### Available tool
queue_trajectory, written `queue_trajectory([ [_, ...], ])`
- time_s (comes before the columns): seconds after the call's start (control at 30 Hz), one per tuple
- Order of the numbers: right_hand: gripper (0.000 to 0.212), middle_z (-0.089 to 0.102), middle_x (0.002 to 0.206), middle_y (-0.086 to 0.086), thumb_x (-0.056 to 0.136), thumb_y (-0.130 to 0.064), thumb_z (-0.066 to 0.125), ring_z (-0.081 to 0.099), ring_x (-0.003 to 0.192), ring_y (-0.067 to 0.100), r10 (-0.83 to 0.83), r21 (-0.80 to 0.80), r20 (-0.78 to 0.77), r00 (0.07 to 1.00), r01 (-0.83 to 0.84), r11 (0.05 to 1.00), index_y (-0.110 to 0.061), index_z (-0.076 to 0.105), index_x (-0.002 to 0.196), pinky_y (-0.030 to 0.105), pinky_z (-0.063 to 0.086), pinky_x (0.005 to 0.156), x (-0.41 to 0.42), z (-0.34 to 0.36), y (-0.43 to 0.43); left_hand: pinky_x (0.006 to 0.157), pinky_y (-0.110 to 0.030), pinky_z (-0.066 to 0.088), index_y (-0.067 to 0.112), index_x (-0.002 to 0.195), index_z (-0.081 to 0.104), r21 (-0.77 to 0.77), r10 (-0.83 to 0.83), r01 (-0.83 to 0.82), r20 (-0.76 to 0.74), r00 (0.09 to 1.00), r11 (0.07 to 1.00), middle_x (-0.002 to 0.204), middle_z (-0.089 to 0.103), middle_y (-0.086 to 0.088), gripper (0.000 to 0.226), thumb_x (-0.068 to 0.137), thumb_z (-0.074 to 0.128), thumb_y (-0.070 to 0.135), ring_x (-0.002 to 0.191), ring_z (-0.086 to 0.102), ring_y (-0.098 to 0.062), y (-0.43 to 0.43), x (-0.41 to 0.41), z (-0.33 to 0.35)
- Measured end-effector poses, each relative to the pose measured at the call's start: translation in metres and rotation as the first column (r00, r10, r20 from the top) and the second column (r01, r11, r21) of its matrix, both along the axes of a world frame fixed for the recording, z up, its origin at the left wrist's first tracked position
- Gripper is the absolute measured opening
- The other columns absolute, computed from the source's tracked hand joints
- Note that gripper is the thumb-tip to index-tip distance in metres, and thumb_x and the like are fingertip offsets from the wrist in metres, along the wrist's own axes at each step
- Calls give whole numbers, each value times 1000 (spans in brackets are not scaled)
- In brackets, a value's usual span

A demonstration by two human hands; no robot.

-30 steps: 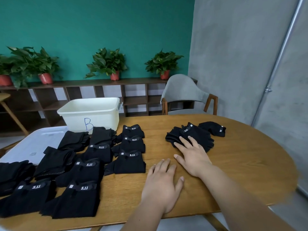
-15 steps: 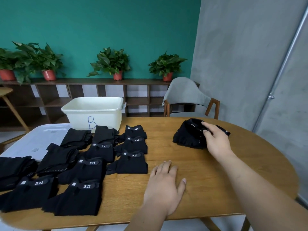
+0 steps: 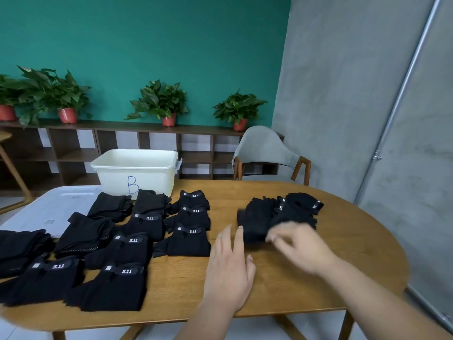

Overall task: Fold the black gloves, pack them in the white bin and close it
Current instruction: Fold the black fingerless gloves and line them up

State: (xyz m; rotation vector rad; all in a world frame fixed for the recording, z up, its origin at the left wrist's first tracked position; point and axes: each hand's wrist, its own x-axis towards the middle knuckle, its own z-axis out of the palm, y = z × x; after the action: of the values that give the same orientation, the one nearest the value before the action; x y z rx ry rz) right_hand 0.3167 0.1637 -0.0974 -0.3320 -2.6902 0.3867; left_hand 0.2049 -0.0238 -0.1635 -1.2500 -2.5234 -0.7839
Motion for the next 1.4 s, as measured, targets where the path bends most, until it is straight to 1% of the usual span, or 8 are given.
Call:
queue_trajectory([
  [0.1,26,70,104,-31,97,-42,53,64,101,-7,16,-112,58,998,-10,994,-49,66,76,33,53,95,10,-41,-10,130,-36,20,22,166,17,-24,-46,45,-49,998,999,171,18,-3,65,105,34,39,158,18,-20,0,0,-2],
  [0.23,24,66,121,-30,99,-22,63,59,117,-7,-119,-274,-164,979,71,959,-43,73,98,21,46,101,13,-59,-7,130,-34,12,26,164,34,-113,-164,158,-49,985,981,172,25,5,59,107,30,39,160,16,-13,2,-2,-7],
  [0.57,46,41,163,-7,109,-46,34,30,151,19,-360,89,52,932,354,931,-34,54,149,41,37,119,-17,-49,25,124,-39,28,26,140,63,-146,-39,26,-91,995,989,142,58,5,57,104,24,45,138,48,-16,7,-4,-13],
  [0.77,73,9,175,-5,105,-67,15,5,161,21,-464,99,377,802,463,881,-27,19,167,45,15,129,-26,-60,54,130,-40,18,25,152,49,-156,-45,35,-63,997,987,162,41,3,59,105,23,47,153,30,-17,9,-7,-13],
  [1.0,57,51,154,15,109,-43,35,41,146,35,-713,-34,-155,683,718,695,-5,52,148,55,37,118,-19,-79,68,130,-43,15,25,154,46,-191,-33,20,-65,997,981,163,40,0,61,105,24,52,154,28,-19,13,-10,-15],
  [1.17,42,41,161,18,100,-26,50,28,151,38,-866,-190,-120,486,844,501,-3,61,133,56,25,122,-11,-82,63,130,-44,18,24,149,53,-189,10,-24,-78,997,982,157,47,-2,61,104,24,53,150,37,-21,12,-8,-17],
  [1.3,40,43,156,22,89,-16,63,32,148,41,-694,26,-307,652,734,678,-7,59,128,58,30,120,-12,-80,55,128,-44,23,24,146,56,-171,18,-31,-81,997,985,153,51,-2,60,104,26,52,147,42,-22,12,-7,-17],
  [1.4,43,37,166,5,102,-35,46,23,156,28,-410,344,-121,904,426,837,-23,63,139,50,24,127,-20,-77,50,129,-44,22,23,147,54,-173,14,-27,-78,997,985,155,49,-2,60,104,24,52,148,40,-22,12,-6,-16],
])
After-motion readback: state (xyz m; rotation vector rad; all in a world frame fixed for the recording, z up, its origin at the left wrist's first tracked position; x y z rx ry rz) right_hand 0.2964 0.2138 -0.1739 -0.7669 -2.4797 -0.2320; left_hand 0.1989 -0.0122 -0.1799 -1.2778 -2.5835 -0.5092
